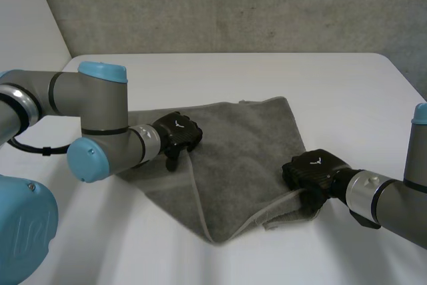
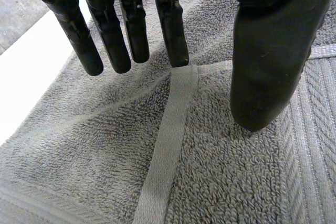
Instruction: Fold the towel.
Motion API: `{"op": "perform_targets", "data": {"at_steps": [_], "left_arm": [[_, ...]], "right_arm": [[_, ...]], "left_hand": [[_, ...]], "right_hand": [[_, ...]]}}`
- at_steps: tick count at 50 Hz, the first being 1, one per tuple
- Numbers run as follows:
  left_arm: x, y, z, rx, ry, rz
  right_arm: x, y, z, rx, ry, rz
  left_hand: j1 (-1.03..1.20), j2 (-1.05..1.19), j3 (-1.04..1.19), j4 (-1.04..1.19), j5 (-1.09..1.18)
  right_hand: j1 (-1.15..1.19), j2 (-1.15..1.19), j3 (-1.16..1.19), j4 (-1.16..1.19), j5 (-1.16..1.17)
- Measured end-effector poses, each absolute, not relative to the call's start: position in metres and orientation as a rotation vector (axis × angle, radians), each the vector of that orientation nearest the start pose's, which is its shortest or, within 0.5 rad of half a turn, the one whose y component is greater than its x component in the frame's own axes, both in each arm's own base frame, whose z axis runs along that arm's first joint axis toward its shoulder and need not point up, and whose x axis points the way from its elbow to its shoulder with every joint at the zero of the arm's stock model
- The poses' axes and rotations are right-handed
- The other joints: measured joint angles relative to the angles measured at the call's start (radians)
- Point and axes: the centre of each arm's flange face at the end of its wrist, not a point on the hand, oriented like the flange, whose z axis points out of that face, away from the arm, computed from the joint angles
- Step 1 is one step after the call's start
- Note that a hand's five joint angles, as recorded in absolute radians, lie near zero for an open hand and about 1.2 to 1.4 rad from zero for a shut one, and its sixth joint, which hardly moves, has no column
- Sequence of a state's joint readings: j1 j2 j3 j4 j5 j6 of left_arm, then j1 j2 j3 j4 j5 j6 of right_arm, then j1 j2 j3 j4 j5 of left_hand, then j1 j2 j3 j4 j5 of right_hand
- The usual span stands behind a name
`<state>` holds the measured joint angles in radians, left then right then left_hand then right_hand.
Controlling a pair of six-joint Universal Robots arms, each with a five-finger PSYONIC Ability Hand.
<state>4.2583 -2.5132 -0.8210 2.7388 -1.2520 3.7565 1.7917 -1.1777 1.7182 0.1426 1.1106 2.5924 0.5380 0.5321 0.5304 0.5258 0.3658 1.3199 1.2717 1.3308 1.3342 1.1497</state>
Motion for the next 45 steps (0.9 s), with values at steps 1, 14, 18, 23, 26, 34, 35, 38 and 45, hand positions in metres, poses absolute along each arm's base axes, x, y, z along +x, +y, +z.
{"op": "perform_targets", "data": {"at_steps": [1, 14, 18, 23, 26, 34, 35, 38, 45], "left_arm": [[-0.3327, -0.3171, 0.1346, 1.710, 2.398, -1.590], [-0.3394, -0.3105, 0.1348, 1.741, 2.386, -1.595], [-0.3411, -0.3080, 0.1339, 1.751, 2.387, -1.589], [-0.3411, -0.3076, 0.1330, 1.750, 2.388, -1.581], [-0.3403, -0.3083, 0.1323, 1.740, 2.388, -1.573], [-0.3384, -0.3095, 0.1314, 1.716, 2.387, -1.554], [-0.3381, -0.3095, 0.1315, 1.714, 2.387, -1.551], [-0.3373, -0.3094, 0.1322, 1.708, 2.388, -1.543], [-0.3357, -0.3076, 0.1347, 1.705, 2.396, -1.525]], "right_arm": [[0.2305, -0.2416, 0.1488, -1.220, 2.255, -1.292], [0.2304, -0.2409, 0.1484, -1.220, 2.255, -1.289], [0.2304, -0.2409, 0.1484, -1.220, 2.255, -1.289], [0.2304, -0.2409, 0.1482, -1.220, 2.255, -1.288], [0.2304, -0.2409, 0.1480, -1.219, 2.256, -1.287], [0.2303, -0.2403, 0.1475, -1.219, 2.257, -1.283], [0.2303, -0.2402, 0.1474, -1.219, 2.257, -1.283], [0.2303, -0.2402, 0.1474, -1.219, 2.257, -1.283], [0.2306, -0.2396, 0.1471, -1.220, 2.256, -1.280]], "left_hand": [[-0.001, 0.000, 0.000, 0.000, -0.001], [-0.058, -0.032, -0.031, -0.024, -0.066], [-0.058, -0.032, -0.031, -0.024, -0.066], [-0.057, -0.032, -0.031, -0.024, -0.065], [-0.056, -0.032, -0.031, -0.024, -0.058], [0.033, 0.032, 0.034, 0.037, 0.031], [0.043, 0.050, 0.049, 0.052, 0.045], [0.066, 0.079, 0.077, 0.080, 0.071], [0.201, 0.229, 0.231, 0.237, 0.220]], "right_hand": [[0.000, 0.000, 0.000, 0.000, 0.000], [0.000, 0.000, 0.000, 0.000, 0.000], [0.000, 0.000, 0.000, 0.000, 0.000], [0.000, 0.000, 0.000, 0.000, 0.000], [0.000, 0.000, 0.000, 0.000, 0.000], [0.000, 0.000, 0.000, 0.000, 0.000], [0.000, 0.000, 0.000, 0.000, 0.000], [0.000, 0.000, 0.000, 0.000, 0.000], [0.000, 0.000, 0.000, 0.000, 0.000]]}}
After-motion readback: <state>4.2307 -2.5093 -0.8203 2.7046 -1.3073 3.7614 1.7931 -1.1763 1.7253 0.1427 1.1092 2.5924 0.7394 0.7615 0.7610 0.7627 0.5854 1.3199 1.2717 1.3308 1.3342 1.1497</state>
